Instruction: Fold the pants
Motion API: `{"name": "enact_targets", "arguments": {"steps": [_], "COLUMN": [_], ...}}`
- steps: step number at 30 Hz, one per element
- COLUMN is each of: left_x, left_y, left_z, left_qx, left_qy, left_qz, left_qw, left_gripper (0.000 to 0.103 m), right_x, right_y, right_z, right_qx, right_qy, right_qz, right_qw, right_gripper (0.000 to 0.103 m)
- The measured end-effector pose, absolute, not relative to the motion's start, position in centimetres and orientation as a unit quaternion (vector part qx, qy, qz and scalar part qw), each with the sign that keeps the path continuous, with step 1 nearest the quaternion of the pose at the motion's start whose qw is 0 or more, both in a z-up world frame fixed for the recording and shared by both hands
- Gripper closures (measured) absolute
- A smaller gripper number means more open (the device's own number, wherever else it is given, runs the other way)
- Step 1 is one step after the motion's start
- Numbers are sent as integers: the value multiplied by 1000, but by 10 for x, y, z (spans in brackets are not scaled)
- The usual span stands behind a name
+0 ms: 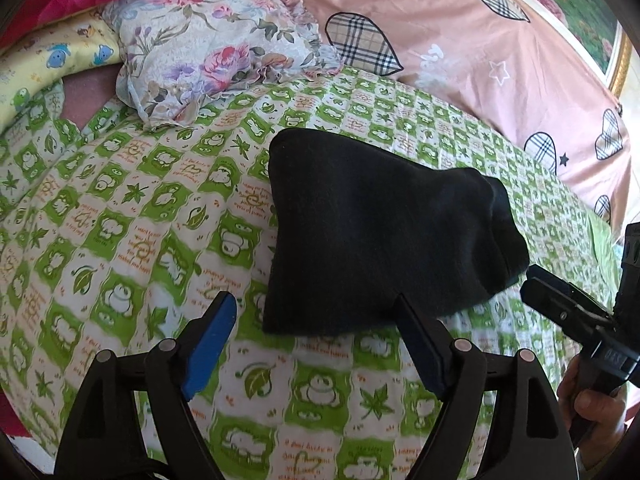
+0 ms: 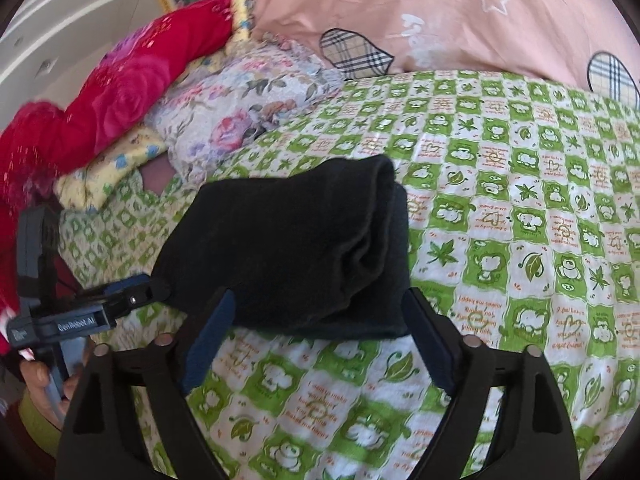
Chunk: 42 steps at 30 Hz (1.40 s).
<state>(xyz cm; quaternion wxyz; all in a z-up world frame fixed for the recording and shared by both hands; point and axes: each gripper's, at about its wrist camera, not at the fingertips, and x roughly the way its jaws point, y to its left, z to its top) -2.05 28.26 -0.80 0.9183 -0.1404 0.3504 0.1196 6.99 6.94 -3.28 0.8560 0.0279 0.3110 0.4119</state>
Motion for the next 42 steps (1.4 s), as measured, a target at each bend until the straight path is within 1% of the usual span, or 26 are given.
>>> {"name": "enact_targets", "arguments": {"steps": [8, 18, 31, 42], "left_x": [-37, -52, -60, -55], "left_y": [269, 257, 253, 250], "left_z": [-11, -14, -17, -19], "left_qx": [-119, -89, -85, -72], "left_qy": [346, 331, 324, 327], "left_qz": [150, 182, 180, 183], "left_qw": [919, 922, 925, 924], "left_gripper": [20, 19, 19, 19], "right_x": [43, 24, 18, 20], "right_y": [78, 86, 86, 88], "right_z": [-42, -46, -50, -53], "right_qx": [-15, -41, -48, -48], "right_qy": [296, 273, 265, 269], "right_qz": [402, 387, 380, 380], "right_qw": [866, 880, 885, 884], "right_gripper": [13, 9, 5, 4]}}
